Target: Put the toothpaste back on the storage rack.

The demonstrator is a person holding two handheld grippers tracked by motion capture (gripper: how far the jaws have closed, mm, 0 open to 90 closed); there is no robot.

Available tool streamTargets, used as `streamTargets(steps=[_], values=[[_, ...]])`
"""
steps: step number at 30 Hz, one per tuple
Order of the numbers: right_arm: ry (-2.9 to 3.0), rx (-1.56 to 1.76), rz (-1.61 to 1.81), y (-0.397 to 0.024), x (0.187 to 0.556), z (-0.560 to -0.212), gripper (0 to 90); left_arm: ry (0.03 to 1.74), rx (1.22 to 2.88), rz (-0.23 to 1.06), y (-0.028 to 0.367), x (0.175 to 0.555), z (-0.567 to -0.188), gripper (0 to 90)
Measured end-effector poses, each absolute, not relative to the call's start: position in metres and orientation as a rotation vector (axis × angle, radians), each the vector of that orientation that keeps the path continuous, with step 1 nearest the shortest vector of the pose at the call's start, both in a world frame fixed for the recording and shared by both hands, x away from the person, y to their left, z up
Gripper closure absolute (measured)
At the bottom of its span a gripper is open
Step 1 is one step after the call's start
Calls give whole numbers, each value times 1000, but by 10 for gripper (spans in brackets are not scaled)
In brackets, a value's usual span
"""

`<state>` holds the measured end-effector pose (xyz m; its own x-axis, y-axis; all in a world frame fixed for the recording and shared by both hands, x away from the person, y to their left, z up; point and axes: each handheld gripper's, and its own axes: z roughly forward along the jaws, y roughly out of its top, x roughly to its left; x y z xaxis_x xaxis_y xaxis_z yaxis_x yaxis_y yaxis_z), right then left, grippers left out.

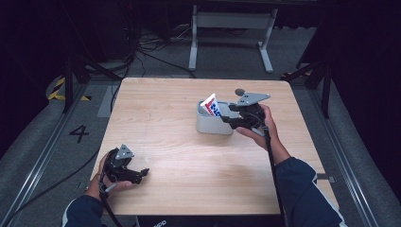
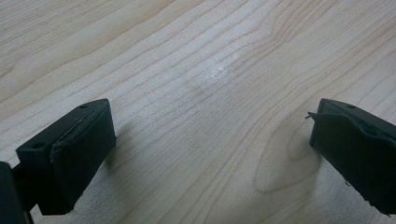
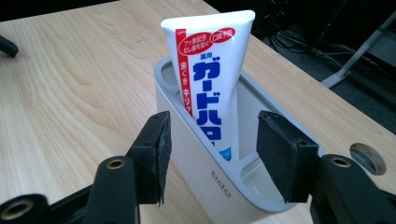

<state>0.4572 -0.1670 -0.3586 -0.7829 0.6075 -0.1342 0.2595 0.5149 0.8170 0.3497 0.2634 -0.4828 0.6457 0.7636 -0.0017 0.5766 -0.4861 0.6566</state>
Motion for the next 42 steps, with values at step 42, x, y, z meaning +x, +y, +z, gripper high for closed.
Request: streamTargets(steps=[42], values=[[2323,752,995,-245,405,-379,295,1048,2230,377,263,349,-483,6]])
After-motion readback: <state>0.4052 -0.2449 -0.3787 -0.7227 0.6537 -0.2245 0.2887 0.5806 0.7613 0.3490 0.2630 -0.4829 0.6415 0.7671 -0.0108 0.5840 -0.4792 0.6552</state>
